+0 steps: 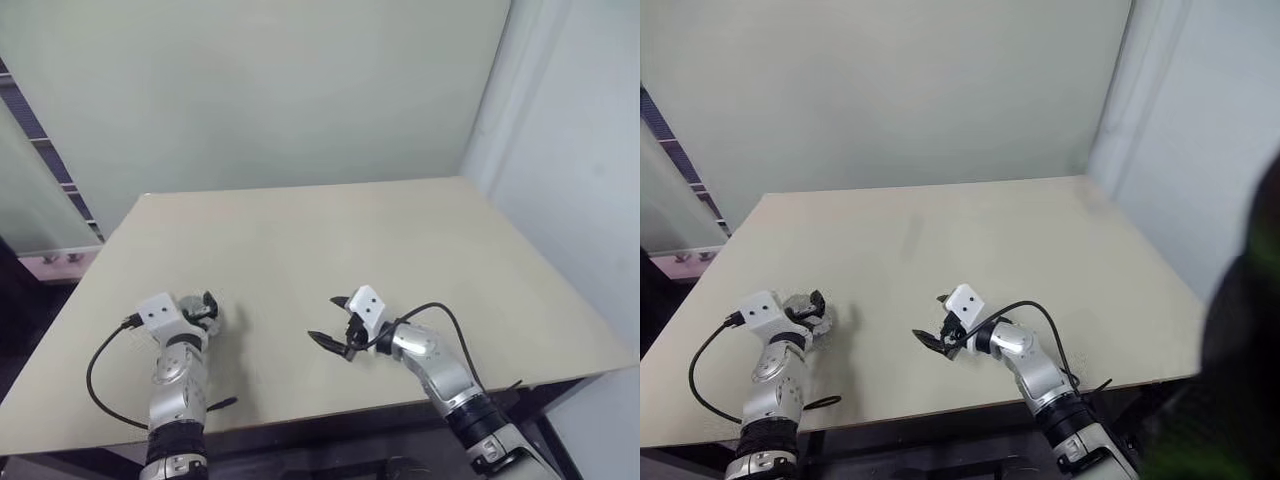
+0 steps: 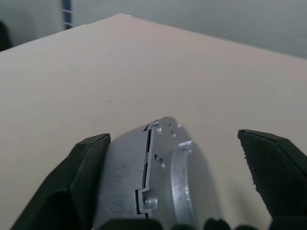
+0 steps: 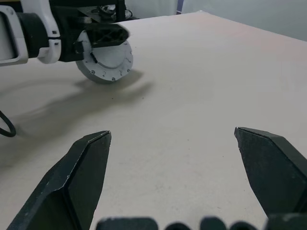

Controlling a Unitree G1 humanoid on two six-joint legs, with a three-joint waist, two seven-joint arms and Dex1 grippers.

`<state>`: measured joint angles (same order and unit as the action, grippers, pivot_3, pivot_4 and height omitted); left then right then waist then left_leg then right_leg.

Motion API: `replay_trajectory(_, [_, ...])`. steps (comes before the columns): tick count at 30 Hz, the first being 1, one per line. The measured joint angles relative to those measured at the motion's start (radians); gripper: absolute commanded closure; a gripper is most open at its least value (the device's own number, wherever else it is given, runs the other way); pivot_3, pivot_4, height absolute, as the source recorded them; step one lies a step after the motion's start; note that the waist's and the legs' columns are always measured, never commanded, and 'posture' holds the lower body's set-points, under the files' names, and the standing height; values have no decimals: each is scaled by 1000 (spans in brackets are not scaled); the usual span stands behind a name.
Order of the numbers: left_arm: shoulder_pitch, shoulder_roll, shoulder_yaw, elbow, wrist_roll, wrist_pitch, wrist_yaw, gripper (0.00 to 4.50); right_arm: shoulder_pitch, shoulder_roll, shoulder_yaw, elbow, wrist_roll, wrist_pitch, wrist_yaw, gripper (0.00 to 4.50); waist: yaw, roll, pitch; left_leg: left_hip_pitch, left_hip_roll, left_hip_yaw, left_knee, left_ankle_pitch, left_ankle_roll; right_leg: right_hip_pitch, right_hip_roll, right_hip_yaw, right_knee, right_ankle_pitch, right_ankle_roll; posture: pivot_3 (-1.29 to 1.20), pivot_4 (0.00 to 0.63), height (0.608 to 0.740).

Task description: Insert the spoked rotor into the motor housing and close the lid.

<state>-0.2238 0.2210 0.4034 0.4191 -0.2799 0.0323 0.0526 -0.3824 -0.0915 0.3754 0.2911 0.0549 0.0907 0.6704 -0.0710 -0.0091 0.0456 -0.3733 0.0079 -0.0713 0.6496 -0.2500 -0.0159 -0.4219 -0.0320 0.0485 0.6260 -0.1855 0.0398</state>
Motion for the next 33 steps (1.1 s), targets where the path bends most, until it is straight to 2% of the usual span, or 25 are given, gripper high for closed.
replay_trajectory(12, [194, 35, 4, -191, 13, 26, -28, 60, 17, -2, -17, 0, 2, 2, -3, 0, 0, 0, 0, 0, 0, 1, 2, 0, 0, 1, 0, 0, 1, -1, -2, 0, 0, 740])
replay_trajectory(20, [327, 112, -118, -473, -14, 45, -292, 60, 19, -56, -147, -27, 41, 69, -37, 0, 1, 0, 0, 0, 0, 3, 3, 0, 0, 1, 0, 2, 0, -1, -2, 0, 0, 740])
replay_trajectory(26, [446, 167, -194, -743, -127, 197, -449, 60, 116, -159, -224, -165, 65, 164, -38, 0, 0, 1, 0, 1, 1, 4, 0, 0, 0, -1, 0, 3, 1, -1, -3, 0, 0, 740])
replay_trajectory(33, [434, 180, -231, -798, -154, 293, -486, 60, 205, -226, -235, -264, 67, 242, -35, 0, -1, 3, 1, 7, 2, 6, 2, 0, 0, 4, 0, 4, 0, -1, -3, 0, 0, 740])
